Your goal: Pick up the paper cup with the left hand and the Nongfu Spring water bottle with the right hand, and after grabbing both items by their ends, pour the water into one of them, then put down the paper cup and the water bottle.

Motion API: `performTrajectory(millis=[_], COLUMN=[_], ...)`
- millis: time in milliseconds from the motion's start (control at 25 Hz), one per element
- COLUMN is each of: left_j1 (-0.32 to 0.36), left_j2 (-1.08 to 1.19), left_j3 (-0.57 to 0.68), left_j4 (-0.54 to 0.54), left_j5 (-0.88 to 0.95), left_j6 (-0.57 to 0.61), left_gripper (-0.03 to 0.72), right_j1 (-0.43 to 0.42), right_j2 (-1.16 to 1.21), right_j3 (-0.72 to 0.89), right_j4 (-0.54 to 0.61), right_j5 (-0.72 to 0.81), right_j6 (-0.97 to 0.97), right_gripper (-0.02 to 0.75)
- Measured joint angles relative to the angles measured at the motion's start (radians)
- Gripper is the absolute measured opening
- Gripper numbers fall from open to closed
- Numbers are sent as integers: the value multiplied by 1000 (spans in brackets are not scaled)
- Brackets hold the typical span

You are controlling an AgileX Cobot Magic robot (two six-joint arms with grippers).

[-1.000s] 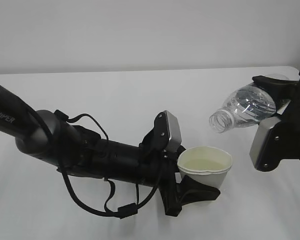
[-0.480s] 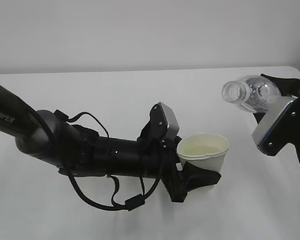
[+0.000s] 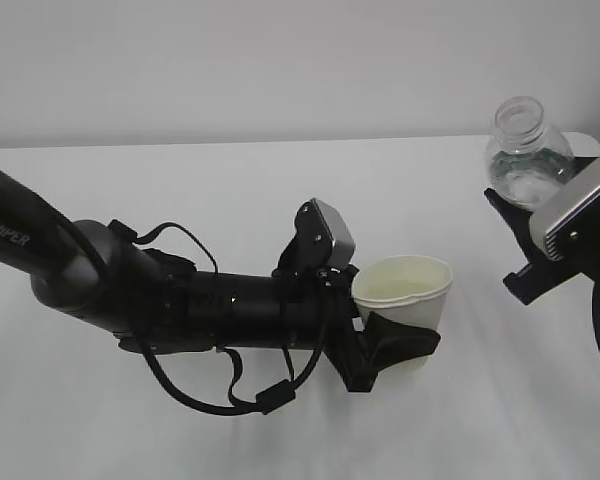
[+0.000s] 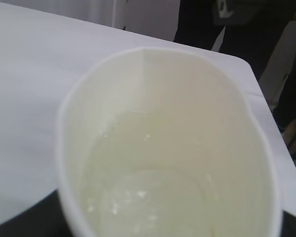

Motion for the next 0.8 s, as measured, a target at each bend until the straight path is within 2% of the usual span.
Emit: performTrajectory(millis=[440, 800], left_j1=[0, 0], left_j2=[0, 0], left_j3=[0, 0], left_j4=[-67, -91], left_j5=[2, 2], left_j6=[0, 0], left_gripper=[428, 428], right_j1=[0, 0], right_j2=[0, 0], right_j3=[0, 0], right_j4=[0, 0], right_j5=[-10, -22], right_j6=[310, 432], right_gripper=[418, 418])
